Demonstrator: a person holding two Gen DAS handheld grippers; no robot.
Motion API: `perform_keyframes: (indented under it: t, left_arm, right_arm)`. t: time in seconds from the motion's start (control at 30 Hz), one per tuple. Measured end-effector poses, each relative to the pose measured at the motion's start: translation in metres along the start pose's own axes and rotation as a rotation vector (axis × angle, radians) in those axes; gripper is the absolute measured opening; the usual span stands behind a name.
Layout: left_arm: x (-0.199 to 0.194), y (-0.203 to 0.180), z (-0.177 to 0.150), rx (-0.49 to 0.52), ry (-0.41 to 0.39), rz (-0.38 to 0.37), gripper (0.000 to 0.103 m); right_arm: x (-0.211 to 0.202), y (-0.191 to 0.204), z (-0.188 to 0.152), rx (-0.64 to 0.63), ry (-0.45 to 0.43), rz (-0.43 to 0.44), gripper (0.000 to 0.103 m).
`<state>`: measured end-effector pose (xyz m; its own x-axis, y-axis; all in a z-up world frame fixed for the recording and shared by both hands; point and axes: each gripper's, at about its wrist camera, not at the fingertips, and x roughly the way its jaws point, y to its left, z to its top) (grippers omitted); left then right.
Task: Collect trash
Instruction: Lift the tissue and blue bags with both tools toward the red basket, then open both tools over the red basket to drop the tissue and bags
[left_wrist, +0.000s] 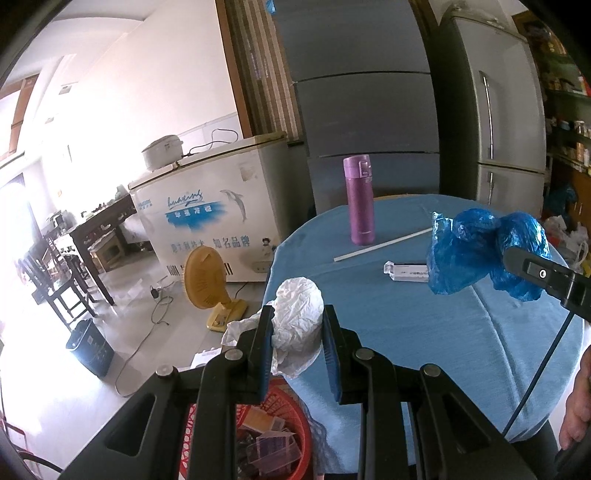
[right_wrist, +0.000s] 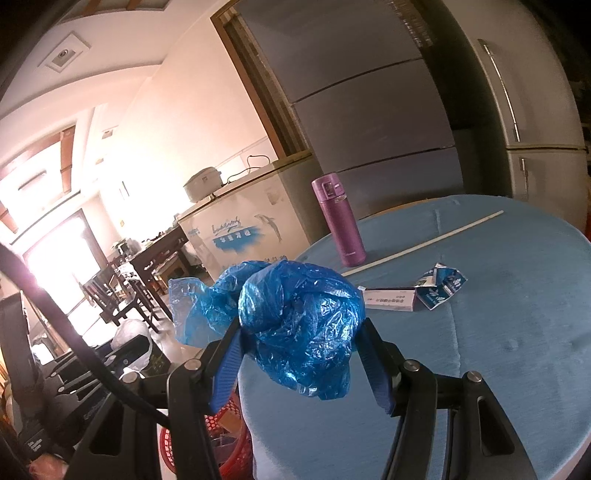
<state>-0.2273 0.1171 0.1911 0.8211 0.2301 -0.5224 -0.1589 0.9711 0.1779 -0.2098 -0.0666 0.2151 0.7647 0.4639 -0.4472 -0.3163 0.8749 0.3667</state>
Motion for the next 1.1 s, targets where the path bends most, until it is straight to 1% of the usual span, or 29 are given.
perform_keyframes:
  t: [0.47, 1.1]
  left_arm:
    - [0.010, 0.017, -0.008, -0.027, 0.030, 0.029, 0.026]
    - [0.043, 0.041, -0.028, -0.064, 0.114, 0.081, 0.026]
  right_arm:
    - [0.023, 0.020, -0.011, -0.032, 0.065, 0.038, 0.063]
    - [0.066, 0.049, -0.028, -0.087, 0.173, 0.077, 0.064]
